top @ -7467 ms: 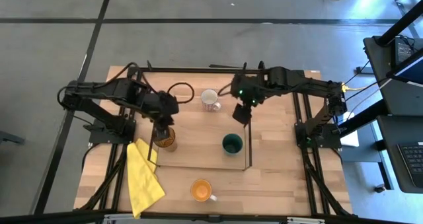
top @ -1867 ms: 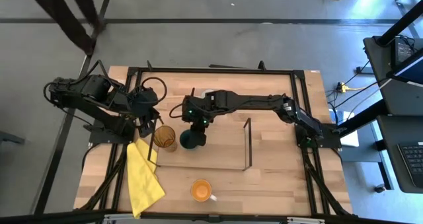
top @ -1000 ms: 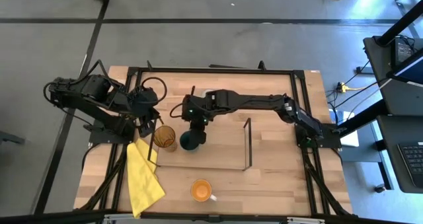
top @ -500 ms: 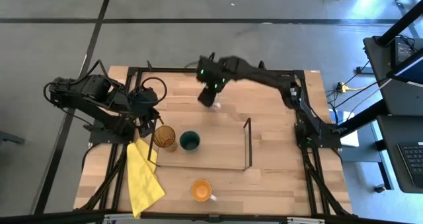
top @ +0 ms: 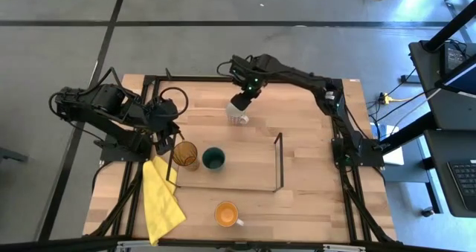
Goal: Stack small to large cups/mugs on shelf
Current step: Put the red mug on the shelf
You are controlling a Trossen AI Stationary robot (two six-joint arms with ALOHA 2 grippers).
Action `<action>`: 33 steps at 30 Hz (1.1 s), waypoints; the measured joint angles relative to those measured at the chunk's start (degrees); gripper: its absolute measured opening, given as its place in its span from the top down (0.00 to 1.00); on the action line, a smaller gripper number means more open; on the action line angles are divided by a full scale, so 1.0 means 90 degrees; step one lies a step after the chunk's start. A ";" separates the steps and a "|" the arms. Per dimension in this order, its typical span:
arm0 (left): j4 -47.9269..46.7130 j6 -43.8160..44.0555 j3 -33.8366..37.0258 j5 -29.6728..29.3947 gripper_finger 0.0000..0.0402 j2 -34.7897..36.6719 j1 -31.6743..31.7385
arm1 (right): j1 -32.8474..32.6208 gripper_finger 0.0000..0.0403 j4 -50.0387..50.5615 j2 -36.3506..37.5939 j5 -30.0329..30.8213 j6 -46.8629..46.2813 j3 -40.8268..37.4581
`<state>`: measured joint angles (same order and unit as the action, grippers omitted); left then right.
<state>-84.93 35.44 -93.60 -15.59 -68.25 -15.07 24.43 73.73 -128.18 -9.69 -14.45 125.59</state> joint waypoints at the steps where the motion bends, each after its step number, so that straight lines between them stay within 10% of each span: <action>1: 0.0000 0.0000 0.0000 0.0000 0.87 0.0000 0.0002 | -0.0018 0.57 -0.0069 0.0000 0.0006 0.0007 -0.0078; 20: 0.0000 0.0002 0.0000 -0.0029 0.87 0.0000 0.0002 | -0.0074 0.65 -0.1501 0.0002 0.0347 0.0162 -0.1315; 33: 0.0000 -0.0002 0.0000 -0.0089 0.87 0.0000 0.0002 | -0.0074 0.95 -0.1541 0.0002 0.0376 -0.0027 -0.0875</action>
<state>-84.93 35.42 -93.60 -16.39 -68.25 -15.05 23.77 59.86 -128.16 -6.31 -14.69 117.71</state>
